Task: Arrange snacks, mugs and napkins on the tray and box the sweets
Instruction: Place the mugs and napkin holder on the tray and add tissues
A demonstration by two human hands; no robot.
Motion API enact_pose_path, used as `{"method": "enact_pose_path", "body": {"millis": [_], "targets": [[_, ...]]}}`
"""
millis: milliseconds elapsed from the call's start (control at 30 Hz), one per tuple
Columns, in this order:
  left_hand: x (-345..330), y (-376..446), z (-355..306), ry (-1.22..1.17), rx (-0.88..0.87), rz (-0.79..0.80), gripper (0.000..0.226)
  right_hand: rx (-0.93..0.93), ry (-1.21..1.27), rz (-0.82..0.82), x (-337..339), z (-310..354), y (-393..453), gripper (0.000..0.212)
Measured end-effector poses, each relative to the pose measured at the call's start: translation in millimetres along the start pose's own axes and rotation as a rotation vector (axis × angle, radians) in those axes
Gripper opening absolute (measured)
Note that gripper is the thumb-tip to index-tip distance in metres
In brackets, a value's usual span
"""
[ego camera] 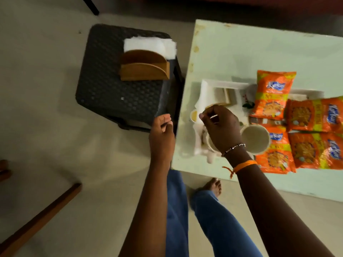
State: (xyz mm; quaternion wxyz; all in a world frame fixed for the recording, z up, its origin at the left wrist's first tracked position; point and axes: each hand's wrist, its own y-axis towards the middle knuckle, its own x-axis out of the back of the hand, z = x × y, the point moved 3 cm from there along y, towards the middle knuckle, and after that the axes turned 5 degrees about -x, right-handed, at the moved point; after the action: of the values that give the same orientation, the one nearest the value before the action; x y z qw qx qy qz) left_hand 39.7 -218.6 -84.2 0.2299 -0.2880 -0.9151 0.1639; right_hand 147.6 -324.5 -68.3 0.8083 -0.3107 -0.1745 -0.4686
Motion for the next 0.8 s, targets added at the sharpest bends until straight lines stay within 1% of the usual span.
{"method": "enact_pose_path", "body": {"millis": [67, 133, 300, 400, 467, 533, 667, 800], "targets": [[23.7, 27.4, -4.7, -0.056, 0.013, -0.037, 0.024, 0.067, -0.006, 0.043, -24.9, 28.1, 17.2, 0.007], [44.3, 53.7, -8.7, -0.091, 0.023, -0.049, 0.024, 0.129, -0.009, 0.044, -47.2, 53.3, 35.4, 0.003], [84.8, 106.3, -13.8, -0.058, 0.024, -0.044, 0.025, 0.19, -0.044, -0.032, -90.6, 100.1, 81.5, 0.041], [99.8, 135.9, -14.9, -0.03, 0.025, -0.023, 0.026, 0.228, -0.112, 0.002, -112.5, 116.3, 104.5, 0.052], [104.2, 148.8, -14.5, -0.012, 0.03, -0.002, 0.026, 0.258, -0.197, 0.013, -119.1, 119.3, 113.7, 0.052], [104.1, 157.4, -14.0, 0.002, 0.04, 0.023, 0.027, 0.263, -0.227, 0.03, -120.3, 118.0, 119.4, 0.049], [95.1, 157.7, -13.2, 0.011, 0.046, 0.041, 0.026, 0.28, -0.209, 0.09, -111.2, 108.0, 111.6, 0.045], [75.0, 138.1, -16.6, 0.009, 0.025, 0.085, 0.024, 0.259, -0.179, 0.076, -82.1, 84.3, 87.5, 0.041]]}}
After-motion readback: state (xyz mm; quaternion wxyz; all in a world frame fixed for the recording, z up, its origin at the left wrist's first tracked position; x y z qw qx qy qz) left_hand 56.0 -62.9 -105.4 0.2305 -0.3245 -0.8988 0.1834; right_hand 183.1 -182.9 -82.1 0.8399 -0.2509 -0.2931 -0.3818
